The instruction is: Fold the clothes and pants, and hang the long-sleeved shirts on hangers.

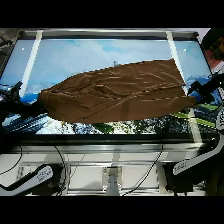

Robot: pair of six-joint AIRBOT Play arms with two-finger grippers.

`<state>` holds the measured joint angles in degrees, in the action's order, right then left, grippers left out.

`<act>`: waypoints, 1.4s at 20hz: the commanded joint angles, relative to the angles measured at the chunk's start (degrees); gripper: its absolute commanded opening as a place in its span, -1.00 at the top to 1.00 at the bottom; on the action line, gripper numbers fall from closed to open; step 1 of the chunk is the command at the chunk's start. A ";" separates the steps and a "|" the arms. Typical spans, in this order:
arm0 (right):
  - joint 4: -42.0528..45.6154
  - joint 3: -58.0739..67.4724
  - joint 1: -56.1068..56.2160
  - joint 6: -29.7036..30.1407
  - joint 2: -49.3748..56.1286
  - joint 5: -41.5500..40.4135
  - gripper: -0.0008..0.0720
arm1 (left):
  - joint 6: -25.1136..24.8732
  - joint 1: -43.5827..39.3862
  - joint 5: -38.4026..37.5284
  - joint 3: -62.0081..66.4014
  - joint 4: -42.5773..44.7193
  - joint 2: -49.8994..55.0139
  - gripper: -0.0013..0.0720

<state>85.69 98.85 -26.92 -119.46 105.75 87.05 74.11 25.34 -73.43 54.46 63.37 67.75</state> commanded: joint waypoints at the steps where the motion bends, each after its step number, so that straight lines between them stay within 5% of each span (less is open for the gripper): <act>1: 1.70 0.02 0.28 -1.64 1.55 -2.54 -0.75 | 0.00 0.00 0.04 -0.02 0.00 -0.04 0.92; 4: 1.49 0.02 0.28 -2.08 1.66 -4.17 -0.49 | 0.00 0.00 0.04 -0.02 -0.02 -0.04 0.92; 6: 1.51 0.02 0.28 -1.92 1.64 -3.78 0.81 | 0.00 0.00 0.04 -0.02 -0.04 -0.04 0.92; 7: 1.49 0.04 0.28 -1.42 1.62 -3.43 0.94 | 0.00 0.00 0.04 -0.02 -0.50 -0.04 0.91; 16: 2.67 1.70 0.15 8.68 0.83 3.10 0.94 | 0.00 0.00 0.04 -0.02 -1.92 -0.04 0.92; 20: -7.32 1.70 0.44 12.66 0.83 -5.27 0.93 | 0.00 0.00 0.09 -0.02 -1.95 -0.04 0.92; 21: -9.55 1.77 0.52 12.66 0.83 -8.70 0.69 | 0.00 0.00 0.07 -0.02 -1.92 -0.04 0.92; 22: -11.76 1.86 0.66 12.68 0.85 -12.61 0.10 | 0.00 0.00 0.07 -0.02 -1.95 -0.04 0.92; 23: -13.99 1.86 0.66 13.40 0.92 -16.52 -0.15 | 0.00 0.00 0.07 -0.02 -1.95 -0.04 0.92; 28: -27.52 3.02 -0.98 24.22 5.81 -23.58 -0.16 | 0.00 0.00 0.00 -0.02 -1.97 -0.04 0.92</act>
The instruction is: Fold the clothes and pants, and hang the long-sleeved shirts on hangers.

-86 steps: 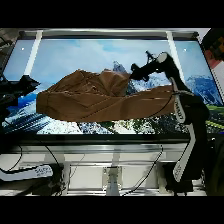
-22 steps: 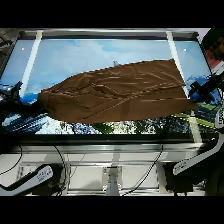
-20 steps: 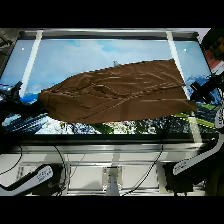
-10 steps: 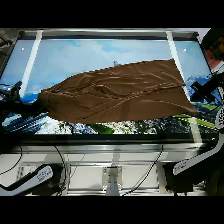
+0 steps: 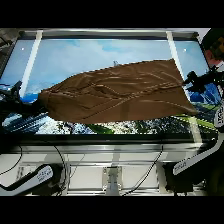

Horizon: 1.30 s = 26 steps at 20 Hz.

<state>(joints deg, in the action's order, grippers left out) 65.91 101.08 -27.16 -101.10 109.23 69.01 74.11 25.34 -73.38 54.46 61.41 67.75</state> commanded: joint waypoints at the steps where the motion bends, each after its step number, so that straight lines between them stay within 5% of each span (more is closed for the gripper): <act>1: -6.64 2.05 -0.98 6.64 3.58 -5.57 -0.19 | 0.00 0.00 -0.07 -0.02 -0.22 -0.04 0.92; 12: -1.01 7.23 -1.75 11.69 11.67 5.51 -0.22 | 0.00 0.00 -0.02 -0.02 -5.90 -0.04 0.91; 13: -1.16 7.23 -1.62 11.85 11.72 6.21 -0.12 | 0.00 0.00 -0.02 -0.02 -6.19 -0.04 0.92; 15: -2.10 7.26 -1.36 12.09 11.65 6.84 0.72 | 0.00 0.00 -0.02 -0.02 -6.19 -0.04 0.91; 16: -3.06 7.58 -1.36 12.09 11.61 7.13 0.94 | 0.00 0.00 -0.04 -0.02 -6.21 -0.04 0.91; 21: -9.55 19.71 -1.36 11.80 11.21 12.46 0.95 | 0.00 0.00 -0.02 -0.02 -6.21 -0.04 0.91; 26: -19.04 19.47 -1.36 11.65 2.82 -0.81 0.95 | 0.00 0.00 -0.02 -0.02 -6.21 -0.04 0.92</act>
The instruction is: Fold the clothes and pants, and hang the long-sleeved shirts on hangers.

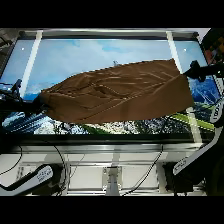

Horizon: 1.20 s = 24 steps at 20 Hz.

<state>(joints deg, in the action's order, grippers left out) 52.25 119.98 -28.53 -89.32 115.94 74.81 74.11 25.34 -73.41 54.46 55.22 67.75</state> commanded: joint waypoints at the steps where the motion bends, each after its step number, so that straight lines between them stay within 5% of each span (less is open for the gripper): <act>1: -5.55 0.28 0.02 -0.13 -5.18 -7.63 0.94 | 0.00 0.00 0.00 -0.02 -0.02 -0.04 0.92; 4: -7.13 0.17 0.02 -0.15 -7.63 -8.07 0.94 | 0.00 0.00 0.00 -0.02 -0.02 -0.04 0.92; 11: -33.68 0.17 0.09 -0.13 -9.18 -13.92 0.94 | 0.00 0.00 0.00 -0.02 -0.02 -0.04 0.91; 24: -2.01 -7.98 -6.60 0.07 -9.25 11.91 0.95 | -0.02 0.00 -0.07 -0.02 0.04 -0.04 0.92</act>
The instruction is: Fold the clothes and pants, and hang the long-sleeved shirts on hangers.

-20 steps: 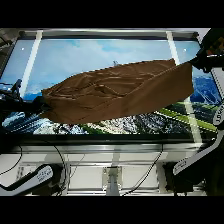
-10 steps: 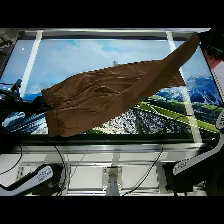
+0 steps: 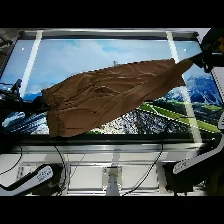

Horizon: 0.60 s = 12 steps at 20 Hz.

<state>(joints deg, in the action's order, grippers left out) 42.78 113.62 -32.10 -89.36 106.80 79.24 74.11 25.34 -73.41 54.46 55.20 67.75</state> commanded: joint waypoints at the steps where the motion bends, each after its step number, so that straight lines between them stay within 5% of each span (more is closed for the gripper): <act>1: 8.72 -1.77 -5.03 0.15 -0.13 9.40 0.95 | -0.02 0.00 -0.04 -0.02 0.07 -0.04 0.92; 6: 26.80 -3.17 -14.10 -1.75 -0.13 21.03 0.94 | 0.00 0.00 -0.02 -0.02 0.07 -0.04 0.92; 12: 27.76 -10.88 -17.18 -2.89 0.07 20.31 0.94 | 0.02 0.00 -0.11 -0.02 0.02 -0.04 0.92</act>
<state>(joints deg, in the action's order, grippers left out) 68.14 105.84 -48.25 -91.39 106.72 98.76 74.11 25.34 -73.45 54.46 55.22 67.75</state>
